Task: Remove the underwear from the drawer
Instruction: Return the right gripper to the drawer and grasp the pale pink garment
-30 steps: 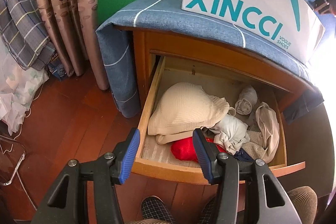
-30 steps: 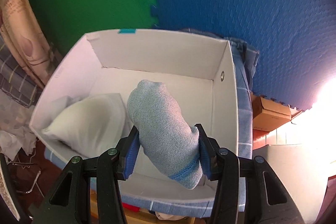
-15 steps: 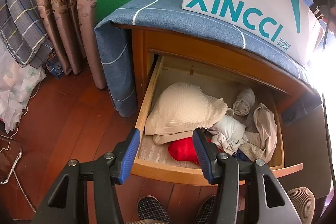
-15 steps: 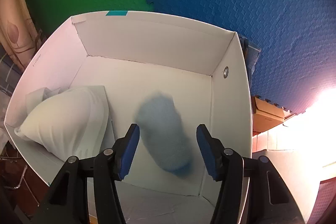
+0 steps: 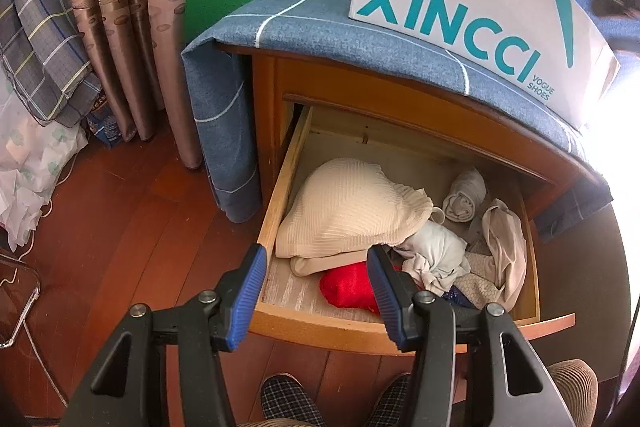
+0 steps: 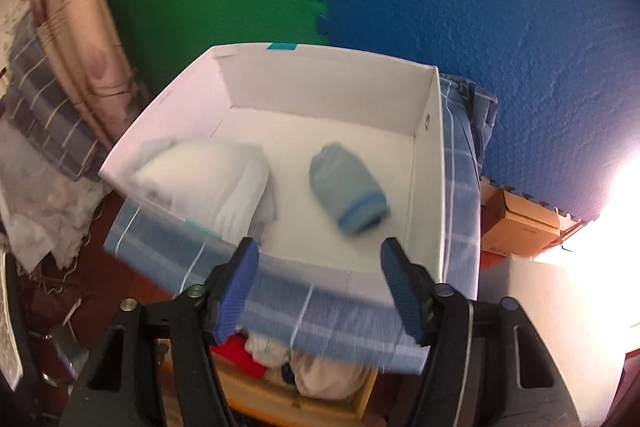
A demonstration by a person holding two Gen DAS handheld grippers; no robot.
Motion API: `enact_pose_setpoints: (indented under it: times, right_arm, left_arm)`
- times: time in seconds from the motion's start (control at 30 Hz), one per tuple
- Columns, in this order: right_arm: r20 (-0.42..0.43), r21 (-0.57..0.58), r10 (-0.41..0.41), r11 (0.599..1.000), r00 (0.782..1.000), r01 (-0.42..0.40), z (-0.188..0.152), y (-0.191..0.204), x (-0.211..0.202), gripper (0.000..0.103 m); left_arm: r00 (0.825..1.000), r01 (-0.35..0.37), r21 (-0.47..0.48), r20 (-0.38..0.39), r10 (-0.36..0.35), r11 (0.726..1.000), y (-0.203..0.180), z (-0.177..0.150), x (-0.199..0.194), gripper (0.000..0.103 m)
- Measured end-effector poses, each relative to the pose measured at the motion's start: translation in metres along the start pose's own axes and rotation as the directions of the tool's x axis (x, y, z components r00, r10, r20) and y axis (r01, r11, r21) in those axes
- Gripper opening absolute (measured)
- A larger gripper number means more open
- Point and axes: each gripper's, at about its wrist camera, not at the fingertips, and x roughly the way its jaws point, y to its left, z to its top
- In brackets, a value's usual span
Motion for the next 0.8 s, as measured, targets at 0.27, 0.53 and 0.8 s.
enact_pose_setpoints:
  times: [0.27, 0.53, 0.8]
  right_arm:
    - [-0.076, -0.073, 0.035, 0.997, 0.996, -0.041, -0.075, 0.007, -0.01, 0.074]
    - [-0.268, -0.158, 0.022, 0.985, 0.963, -0.066, -0.142, 0.017, 0.063, 0.078]
    - [-0.355, -0.255, -0.017, 0.964, 0.935, -0.079, -0.171, 0.031, 0.13, 0.087]
  left_arm:
    - [1.0, -0.001, -0.001, 0.0, 0.001, 1.0, -0.001, 0.0, -0.002, 0.053]
    - [1.0, -0.001, -0.007, -0.004, 0.001, 1.0, 0.001, 0.0, -0.002, 0.053]
    - [1.0, 0.001, -0.011, -0.01, -0.001, 1.0, 0.001, 0.0, -0.001, 0.053]
